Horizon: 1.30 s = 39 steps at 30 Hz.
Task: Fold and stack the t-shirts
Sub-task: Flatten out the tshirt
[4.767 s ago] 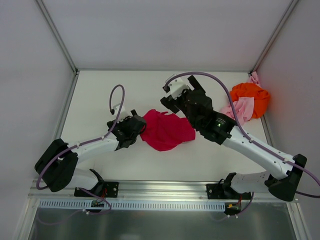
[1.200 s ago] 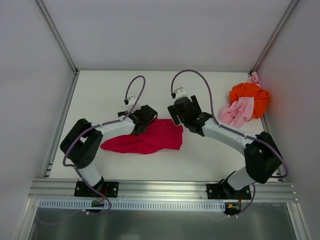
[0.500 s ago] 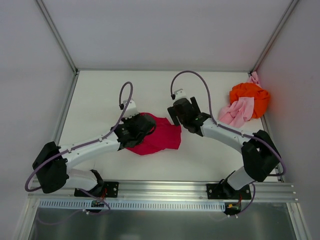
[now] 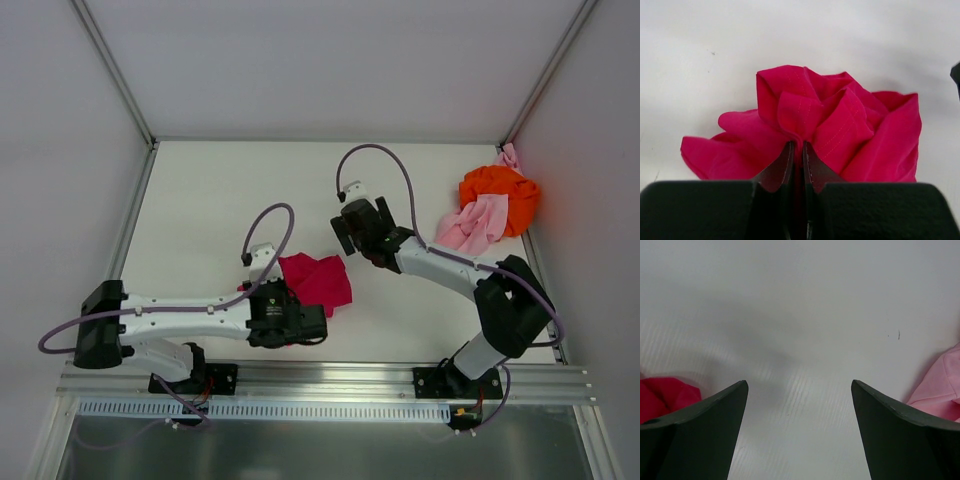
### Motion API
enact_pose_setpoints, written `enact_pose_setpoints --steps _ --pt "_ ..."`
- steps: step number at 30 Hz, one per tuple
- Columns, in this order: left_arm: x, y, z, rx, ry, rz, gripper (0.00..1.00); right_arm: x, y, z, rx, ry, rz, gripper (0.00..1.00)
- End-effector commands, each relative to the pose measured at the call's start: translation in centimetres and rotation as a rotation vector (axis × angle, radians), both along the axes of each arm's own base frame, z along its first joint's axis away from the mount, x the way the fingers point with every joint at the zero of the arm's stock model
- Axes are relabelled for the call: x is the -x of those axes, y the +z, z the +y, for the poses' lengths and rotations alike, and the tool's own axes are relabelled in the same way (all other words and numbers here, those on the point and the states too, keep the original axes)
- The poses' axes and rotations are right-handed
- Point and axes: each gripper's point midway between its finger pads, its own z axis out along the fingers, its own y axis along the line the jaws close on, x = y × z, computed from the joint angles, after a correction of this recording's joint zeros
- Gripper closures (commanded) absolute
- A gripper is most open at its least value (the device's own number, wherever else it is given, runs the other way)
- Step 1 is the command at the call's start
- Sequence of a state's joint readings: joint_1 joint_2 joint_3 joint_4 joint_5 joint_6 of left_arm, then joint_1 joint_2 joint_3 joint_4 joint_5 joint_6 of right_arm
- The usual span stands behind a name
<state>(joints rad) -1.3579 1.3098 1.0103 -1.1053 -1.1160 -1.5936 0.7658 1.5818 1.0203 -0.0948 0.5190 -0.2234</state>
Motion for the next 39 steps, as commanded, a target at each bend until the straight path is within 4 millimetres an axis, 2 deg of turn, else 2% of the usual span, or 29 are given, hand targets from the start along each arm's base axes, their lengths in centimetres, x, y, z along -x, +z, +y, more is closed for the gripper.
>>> enact_pose_setpoints --steps 1,2,3,4,6,8,10,11,15,18,19,20,23,24,27,32,34,39 --pt "1.1 1.7 1.8 -0.091 0.063 -0.086 0.96 -1.0 0.7 1.0 -0.032 -0.027 -0.037 0.1" --pt "1.2 1.7 1.2 -0.09 0.054 -0.088 0.81 -1.1 0.8 1.2 -0.034 -0.024 -0.039 0.11" --pt "1.2 1.6 0.8 -0.089 0.051 -0.093 0.48 -1.1 0.7 1.2 -0.033 -0.02 -0.037 0.11" --pt "1.0 1.5 0.5 -0.102 0.049 -0.11 0.38 -1.1 0.6 1.3 -0.033 -0.019 -0.037 0.11" --pt "0.6 1.6 0.3 -0.111 0.052 -0.121 0.33 -1.0 0.5 1.2 -0.027 -0.02 -0.035 0.11" --pt "0.2 2.1 0.3 -0.107 0.056 -0.135 0.35 -0.9 0.4 0.9 -0.015 -0.023 -0.038 0.1" --pt "-0.4 2.7 1.2 -0.091 0.084 -0.141 0.44 -0.9 0.7 0.8 -0.017 -0.022 -0.041 0.1" --pt "-0.6 2.9 1.7 -0.086 0.095 -0.144 0.45 -0.8 0.7 0.8 -0.023 -0.022 -0.04 0.1" --pt "-0.7 3.8 3.8 -0.047 0.12 -0.15 0.45 -0.7 1.1 0.7 -0.029 -0.023 -0.049 0.1" --pt "-0.5 3.4 4.2 -0.029 0.131 -0.141 0.45 -0.7 1.4 0.7 -0.036 -0.023 -0.053 0.1" --pt "-0.5 3.1 4.1 -0.037 0.134 -0.132 0.47 -0.6 1.4 0.8 -0.035 -0.021 -0.051 0.1" --pt "-0.4 2.2 4.0 -0.072 0.149 -0.107 0.53 -0.6 1.4 0.8 -0.037 -0.021 -0.052 0.1" --pt "-0.9 0.2 3.8 -0.164 0.205 -0.053 0.63 -0.4 1.6 0.7 -0.035 -0.022 -0.056 0.11" --pt "-1.0 -0.2 3.4 -0.171 0.216 -0.04 0.64 -0.3 1.5 0.6 -0.032 -0.023 -0.056 0.11" --pt "-1.3 -1.6 2.5 -0.234 0.232 -0.017 0.63 -0.2 1.9 0.3 -0.032 -0.029 -0.064 0.1" --pt "-2.2 -3.9 2.5 -0.301 0.285 0.021 0.59 0.2 2.7 -0.3 -0.04 -0.038 -0.084 0.1" --pt "-2.9 -4.8 1.6 -0.3 0.269 0.037 0.57 0.2 3.2 -0.5 -0.045 -0.044 -0.09 0.1" --pt "-3.6 -6.8 1.4 -0.299 0.262 0.076 0.57 0.5 3.7 -1.6 -0.005 -0.073 -0.085 0.1"
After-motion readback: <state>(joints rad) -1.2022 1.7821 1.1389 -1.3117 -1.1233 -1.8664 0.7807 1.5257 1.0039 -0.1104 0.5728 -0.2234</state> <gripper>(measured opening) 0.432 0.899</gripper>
